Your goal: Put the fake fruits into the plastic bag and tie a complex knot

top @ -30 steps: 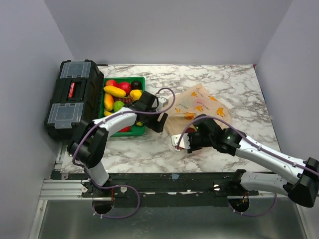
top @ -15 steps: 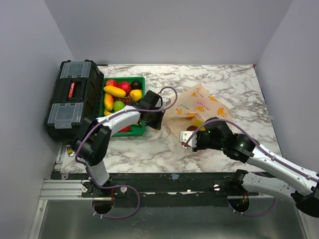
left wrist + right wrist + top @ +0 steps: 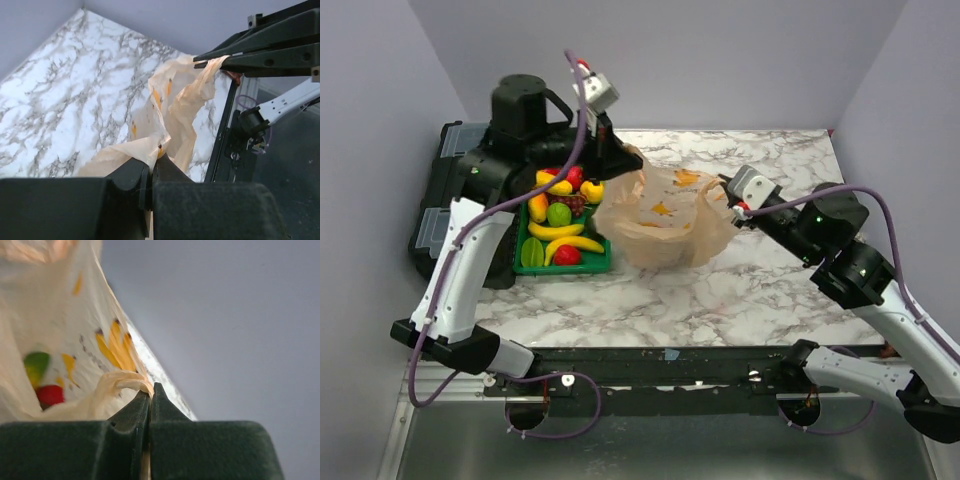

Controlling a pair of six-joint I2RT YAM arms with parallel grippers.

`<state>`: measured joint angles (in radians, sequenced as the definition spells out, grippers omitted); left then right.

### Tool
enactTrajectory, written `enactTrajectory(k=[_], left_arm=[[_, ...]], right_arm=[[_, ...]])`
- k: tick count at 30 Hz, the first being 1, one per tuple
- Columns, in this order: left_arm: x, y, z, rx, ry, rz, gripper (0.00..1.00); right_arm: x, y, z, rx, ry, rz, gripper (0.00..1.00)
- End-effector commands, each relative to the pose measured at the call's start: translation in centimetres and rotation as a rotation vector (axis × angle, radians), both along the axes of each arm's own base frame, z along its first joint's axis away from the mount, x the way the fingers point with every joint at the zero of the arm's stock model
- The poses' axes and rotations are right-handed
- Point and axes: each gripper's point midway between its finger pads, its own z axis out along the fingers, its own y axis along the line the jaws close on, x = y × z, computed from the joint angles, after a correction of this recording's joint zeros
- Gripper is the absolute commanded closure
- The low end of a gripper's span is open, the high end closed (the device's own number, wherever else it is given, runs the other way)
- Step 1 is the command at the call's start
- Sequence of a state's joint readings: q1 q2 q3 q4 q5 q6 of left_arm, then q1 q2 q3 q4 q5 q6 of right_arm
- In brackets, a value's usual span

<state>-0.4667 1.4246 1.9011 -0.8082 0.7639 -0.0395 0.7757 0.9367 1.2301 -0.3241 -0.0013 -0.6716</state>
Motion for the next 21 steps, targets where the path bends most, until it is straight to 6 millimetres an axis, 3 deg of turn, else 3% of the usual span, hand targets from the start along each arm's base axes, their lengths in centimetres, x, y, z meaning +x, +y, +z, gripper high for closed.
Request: enactTrajectory(k=[1,7,10,14,15,19,21], left_arm=[[-0.4,2.0,0.6,-0.043,0.218,-0.021,1.00],[1.9,5.4,-7.4,0.057,0.357,0.128,1.00],[1.7,6.2,-9.6,0.070,0.379,0.157,1.00],[1.6,6.6,-10.9,0.083,0.363,0.175,1.00],[1.7,6.8,-10.7,0.089,0.334,0.181,0.95],[1.8,8.3,-7.5,0.097,0.078,0.177,0.36],[1.0,8.8,-5.3,0.106,-0.067,0.141,0.22]], right_arm=[[1.2,-1.4,1.4,0.015,-0.063,-0.086,0.99],[0.6,-1.0,-2.1,0.020,0.008,-0.055,0.99],[0.6,-0.8,-2.1,0.041,0.019,-0.048,0.99],[-0.1,0.8,-2.5,0.090,0.070,0.030,0.99],[-0.3,1.2,-2.5,0.110,0.089,0.049,0.99],[-0.6,2.5,-1.3,0.179,0.120,0.104,0.99],[-0.9,3.0,-0.3,0.206,0.117,0.133,0.99]])
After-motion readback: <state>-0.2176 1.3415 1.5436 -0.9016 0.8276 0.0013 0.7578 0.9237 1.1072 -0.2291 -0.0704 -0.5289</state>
